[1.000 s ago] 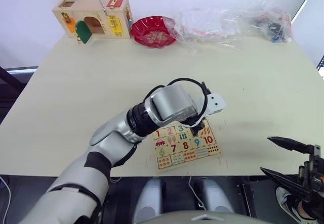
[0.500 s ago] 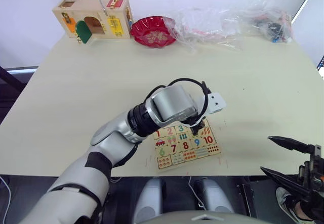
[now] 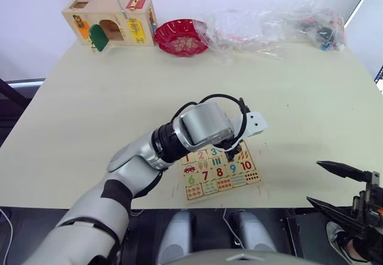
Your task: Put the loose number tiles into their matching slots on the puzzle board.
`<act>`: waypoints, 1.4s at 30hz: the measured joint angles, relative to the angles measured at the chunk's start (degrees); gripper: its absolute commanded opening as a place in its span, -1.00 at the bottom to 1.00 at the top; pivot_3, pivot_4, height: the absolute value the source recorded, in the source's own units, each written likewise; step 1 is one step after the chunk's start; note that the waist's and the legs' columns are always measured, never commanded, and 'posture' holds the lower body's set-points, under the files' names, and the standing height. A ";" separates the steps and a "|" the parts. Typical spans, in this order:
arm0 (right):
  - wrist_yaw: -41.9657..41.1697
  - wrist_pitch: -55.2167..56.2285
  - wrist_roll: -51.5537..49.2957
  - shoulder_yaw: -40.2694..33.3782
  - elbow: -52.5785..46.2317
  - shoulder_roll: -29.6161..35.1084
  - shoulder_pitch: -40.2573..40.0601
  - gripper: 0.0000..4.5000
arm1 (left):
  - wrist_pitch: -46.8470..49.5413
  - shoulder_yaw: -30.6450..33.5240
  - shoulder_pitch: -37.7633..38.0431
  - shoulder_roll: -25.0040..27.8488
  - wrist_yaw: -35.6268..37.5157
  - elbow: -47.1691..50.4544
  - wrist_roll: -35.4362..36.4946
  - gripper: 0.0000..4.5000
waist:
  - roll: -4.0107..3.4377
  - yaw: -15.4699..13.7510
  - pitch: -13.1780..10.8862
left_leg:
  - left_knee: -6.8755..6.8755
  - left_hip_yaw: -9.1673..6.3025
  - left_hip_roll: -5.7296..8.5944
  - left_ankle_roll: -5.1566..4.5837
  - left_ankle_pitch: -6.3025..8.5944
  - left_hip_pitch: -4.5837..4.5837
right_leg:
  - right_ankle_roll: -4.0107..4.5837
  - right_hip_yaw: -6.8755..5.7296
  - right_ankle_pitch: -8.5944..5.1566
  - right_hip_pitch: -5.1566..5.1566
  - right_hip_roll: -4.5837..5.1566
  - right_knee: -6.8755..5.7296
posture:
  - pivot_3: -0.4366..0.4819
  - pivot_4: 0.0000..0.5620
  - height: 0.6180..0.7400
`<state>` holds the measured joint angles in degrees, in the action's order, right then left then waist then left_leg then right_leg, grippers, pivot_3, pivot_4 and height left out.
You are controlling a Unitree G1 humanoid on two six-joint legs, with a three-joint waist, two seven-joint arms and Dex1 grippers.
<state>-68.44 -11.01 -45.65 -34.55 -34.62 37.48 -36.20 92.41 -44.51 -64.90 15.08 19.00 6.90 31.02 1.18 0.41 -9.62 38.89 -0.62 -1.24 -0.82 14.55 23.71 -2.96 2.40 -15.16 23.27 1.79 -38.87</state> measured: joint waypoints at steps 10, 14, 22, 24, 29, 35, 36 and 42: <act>0.26 -0.01 -0.11 0.00 -0.37 -0.38 -0.57 1.00 | 0.00 -0.02 0.12 -0.78 0.00 0.00 -0.51 -0.53 | 0.00 -0.02 0.00 | 0.00 0.00 0.00 0.00 0.00 0.00 | 0.00 0.01 0.00 0.00 0.00 0.00 | -0.05 -0.47 1.00; 0.32 -0.01 -0.11 0.00 -0.37 -0.46 -0.56 1.00 | 0.01 -0.09 0.17 -1.04 0.00 0.00 -1.13 -0.53 | 0.00 -0.02 0.00 | 0.00 0.00 0.00 0.00 0.00 0.00 | 0.00 0.00 0.00 0.00 0.00 0.01 | -0.05 -0.47 1.00; 0.46 -0.01 -0.11 0.11 -0.41 -0.64 -0.55 1.00 | 0.01 -0.59 0.17 -1.47 0.13 0.00 -2.23 -0.53 | 0.00 -0.02 0.00 | 0.00 0.01 0.01 0.00 0.00 0.00 | 0.00 0.00 0.00 0.00 0.01 0.01 | -0.05 -0.47 1.00; 0.46 -0.01 -0.11 0.11 -0.41 -0.64 -0.55 1.00 | 0.01 -0.59 0.17 -1.48 0.15 0.00 -2.23 -0.53 | 0.00 -0.02 0.00 | 0.00 0.00 0.00 0.00 0.00 0.00 | 0.00 0.00 0.00 0.00 0.01 0.01 | -0.05 -0.47 1.00; 0.49 -0.01 -0.11 0.11 -0.50 -1.00 -0.65 1.00 | 0.01 -0.65 0.16 -1.49 0.63 0.00 -2.43 -0.53 | 0.00 -0.03 0.00 | 0.00 0.01 0.00 0.00 0.00 0.00 | 0.00 0.00 0.00 0.00 0.01 0.01 | -0.05 -0.47 1.00; 0.45 -0.01 -0.11 0.12 -0.59 -1.41 -1.08 1.00 | 0.01 -0.99 0.17 -1.56 0.82 0.18 -2.85 -0.08 | 0.00 -0.04 0.00 | 0.00 0.00 0.01 0.00 0.00 0.00 | -0.01 0.00 0.00 0.00 0.01 0.01 | -0.05 -0.47 1.00; 0.43 -0.01 -0.11 0.11 -0.59 -1.42 -1.12 1.00 | 0.01 -1.05 0.17 -1.55 0.82 0.18 -2.88 0.05 | 0.00 -0.04 0.00 | 0.00 0.00 0.00 0.00 0.00 0.01 | -0.01 0.00 -0.01 0.00 0.01 0.01 | -0.05 -0.47 1.00; 0.13 0.03 -0.11 0.11 -0.56 -1.44 -1.40 1.00 | 0.02 1.29 0.15 1.37 3.49 2.69 -1.34 0.71 | -0.04 0.02 -0.03 | -0.01 0.00 0.00 0.00 0.00 0.01 | 0.00 0.01 -0.01 0.01 0.01 0.00 | -0.05 -0.47 1.00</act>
<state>-68.30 -10.98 -45.76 -34.44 -35.18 36.04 -37.59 92.42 -43.22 -64.76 16.46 22.49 9.60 29.69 1.14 0.43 -9.65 38.88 -0.62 -1.25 -0.82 14.55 23.72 -2.96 2.41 -15.17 23.28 1.80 -38.87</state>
